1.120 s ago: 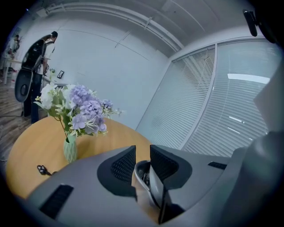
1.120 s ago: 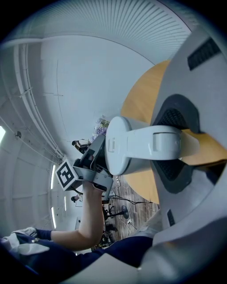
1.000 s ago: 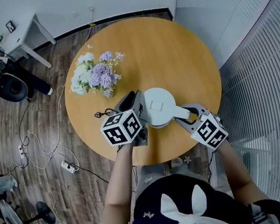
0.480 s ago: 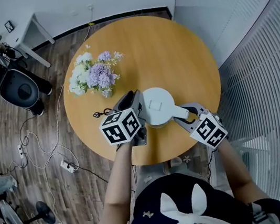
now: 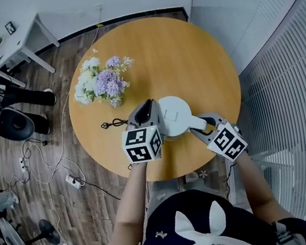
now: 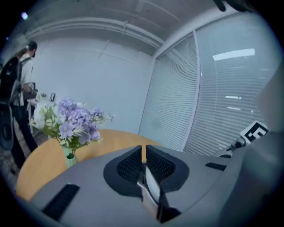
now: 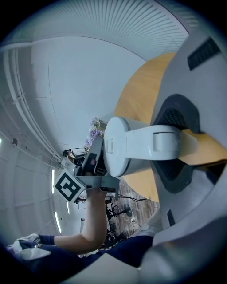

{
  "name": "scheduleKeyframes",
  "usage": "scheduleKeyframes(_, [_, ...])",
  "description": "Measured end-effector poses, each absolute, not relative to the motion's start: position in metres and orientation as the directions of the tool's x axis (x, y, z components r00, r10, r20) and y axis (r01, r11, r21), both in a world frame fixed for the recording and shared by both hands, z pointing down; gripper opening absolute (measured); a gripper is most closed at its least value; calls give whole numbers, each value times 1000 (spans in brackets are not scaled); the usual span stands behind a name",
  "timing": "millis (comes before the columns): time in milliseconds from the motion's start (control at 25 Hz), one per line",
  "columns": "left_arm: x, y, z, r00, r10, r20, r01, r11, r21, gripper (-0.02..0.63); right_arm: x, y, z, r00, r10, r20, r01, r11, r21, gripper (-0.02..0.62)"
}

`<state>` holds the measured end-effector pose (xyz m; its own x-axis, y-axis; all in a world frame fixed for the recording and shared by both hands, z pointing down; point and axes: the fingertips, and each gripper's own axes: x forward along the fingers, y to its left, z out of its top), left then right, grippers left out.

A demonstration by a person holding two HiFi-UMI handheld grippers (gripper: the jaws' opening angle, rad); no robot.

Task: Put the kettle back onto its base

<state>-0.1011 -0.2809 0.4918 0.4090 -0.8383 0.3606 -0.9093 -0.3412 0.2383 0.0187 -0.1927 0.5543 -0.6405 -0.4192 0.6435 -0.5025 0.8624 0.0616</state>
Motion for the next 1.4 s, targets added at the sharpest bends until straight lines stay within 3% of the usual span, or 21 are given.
scheduleKeyframes(120, [-100, -280, 489, 384, -859, 339, -922, -334, 198, 48, 19, -191, 552, -654, -425, 626, -505, 861, 56, 144])
scheduleKeyframes(320, [-104, -280, 491, 441, -849, 293, -876, -336, 345, 48, 20, -190, 553, -682, -421, 598, -508, 861, 26, 143])
scheduleKeyframes(720, [-107, -282, 495, 419, -851, 316, -897, -334, 290, 49, 20, -194, 558, -691, -445, 570, -524, 851, 29, 143])
scheduleKeyframes(800, [-110, -280, 494, 412, -842, 347, -907, -341, 249, 49, 22, -194, 558, -679, -461, 572, -544, 839, 30, 164])
scheduleKeyframes(880, [-115, -276, 492, 404, -839, 365, -913, -342, 223, 49, 24, -193, 554, -672, -466, 576, -545, 837, 41, 235])
scheduleKeyframes(1200, [-118, -247, 457, 395, -859, 325, -918, -379, 113, 49, 28, -187, 493, -716, -546, 434, -583, 810, 57, 247])
scheduleKeyframes(1280, [-113, -237, 450, 398, -858, 323, -914, -403, 57, 49, 28, -187, 478, -711, -583, 392, -607, 791, 75, 218])
scheduleKeyframes(1400, [-103, -222, 448, 410, -841, 352, -893, -449, -33, 48, 26, -184, 459, -706, -626, 331, -637, 765, 88, 101])
